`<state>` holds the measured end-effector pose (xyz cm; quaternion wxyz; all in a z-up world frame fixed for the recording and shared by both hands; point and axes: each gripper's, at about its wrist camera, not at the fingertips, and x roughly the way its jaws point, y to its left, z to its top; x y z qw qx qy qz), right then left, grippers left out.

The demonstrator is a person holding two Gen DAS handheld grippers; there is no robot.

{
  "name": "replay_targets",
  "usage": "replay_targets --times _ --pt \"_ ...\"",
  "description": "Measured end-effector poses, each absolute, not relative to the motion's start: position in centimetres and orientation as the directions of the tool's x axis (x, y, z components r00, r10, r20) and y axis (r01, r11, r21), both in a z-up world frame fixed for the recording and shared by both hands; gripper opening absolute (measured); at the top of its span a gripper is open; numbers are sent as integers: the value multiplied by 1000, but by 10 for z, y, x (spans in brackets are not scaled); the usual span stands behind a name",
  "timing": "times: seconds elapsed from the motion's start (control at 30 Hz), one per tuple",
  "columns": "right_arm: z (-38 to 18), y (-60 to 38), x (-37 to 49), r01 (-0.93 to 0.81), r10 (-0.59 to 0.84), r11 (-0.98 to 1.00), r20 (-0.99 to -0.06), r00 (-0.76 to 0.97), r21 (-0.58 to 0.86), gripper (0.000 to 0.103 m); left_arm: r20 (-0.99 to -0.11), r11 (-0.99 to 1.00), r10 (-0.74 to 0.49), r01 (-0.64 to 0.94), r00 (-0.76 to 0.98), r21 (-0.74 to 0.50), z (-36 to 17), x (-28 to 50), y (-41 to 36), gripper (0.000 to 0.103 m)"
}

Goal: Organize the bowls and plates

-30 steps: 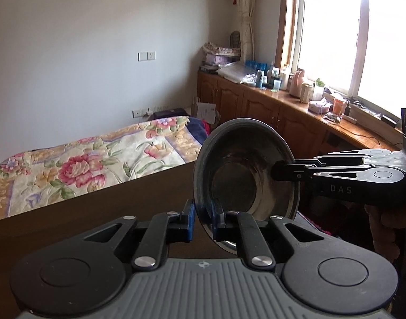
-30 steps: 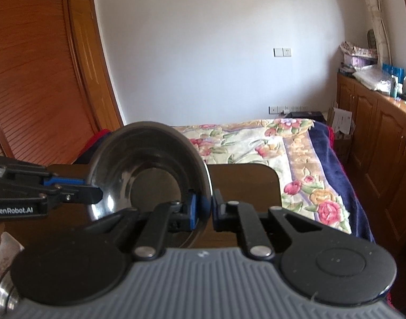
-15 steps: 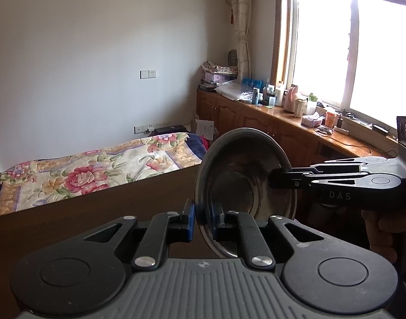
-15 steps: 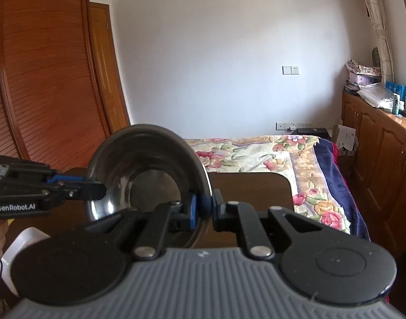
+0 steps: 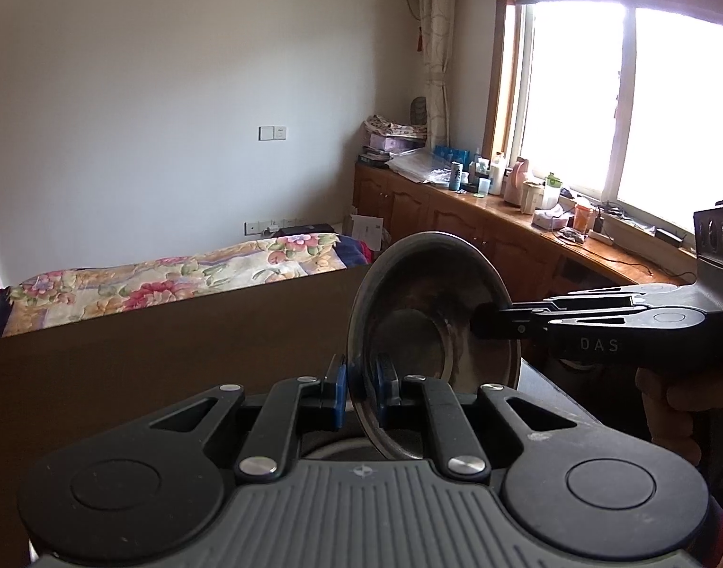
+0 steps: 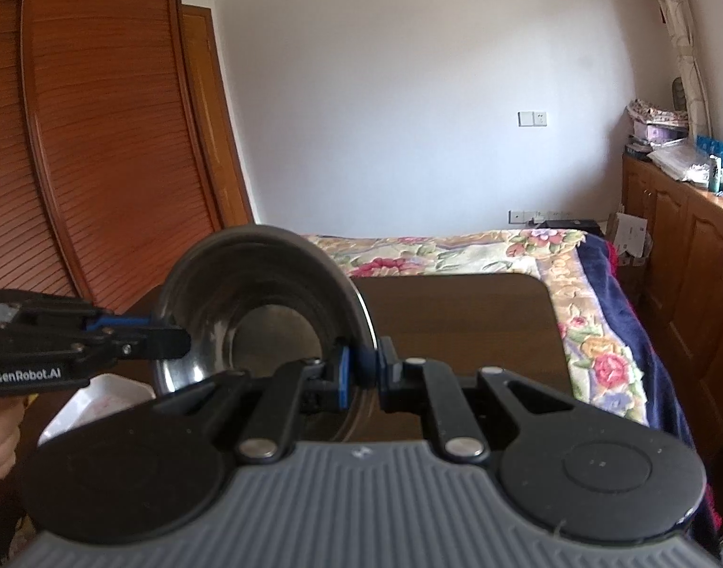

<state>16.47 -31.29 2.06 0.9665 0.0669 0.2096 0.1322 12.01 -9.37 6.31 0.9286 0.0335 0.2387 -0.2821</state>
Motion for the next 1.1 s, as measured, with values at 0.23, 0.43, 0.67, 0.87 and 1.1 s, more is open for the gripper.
replay_targets --times 0.23,0.43,0.67,0.87,1.1 --pt "18 -293 152 -250 300 952 -390 871 176 13 -455 851 -496 519 740 -83 56 100 -77 40" --pt "12 -278 142 -266 312 949 -403 860 167 13 -462 861 -489 495 739 -120 41 89 -64 40" --pt "5 -268 140 -283 333 943 -428 840 178 13 -476 862 -492 485 729 -147 32 87 -57 40" --pt "-3 -258 138 -292 341 940 -448 826 176 13 -490 867 -484 474 725 -155 25 90 -56 40" --pt "-8 -252 136 -294 337 941 -455 824 165 13 -504 874 -466 466 727 -136 18 95 -61 40"
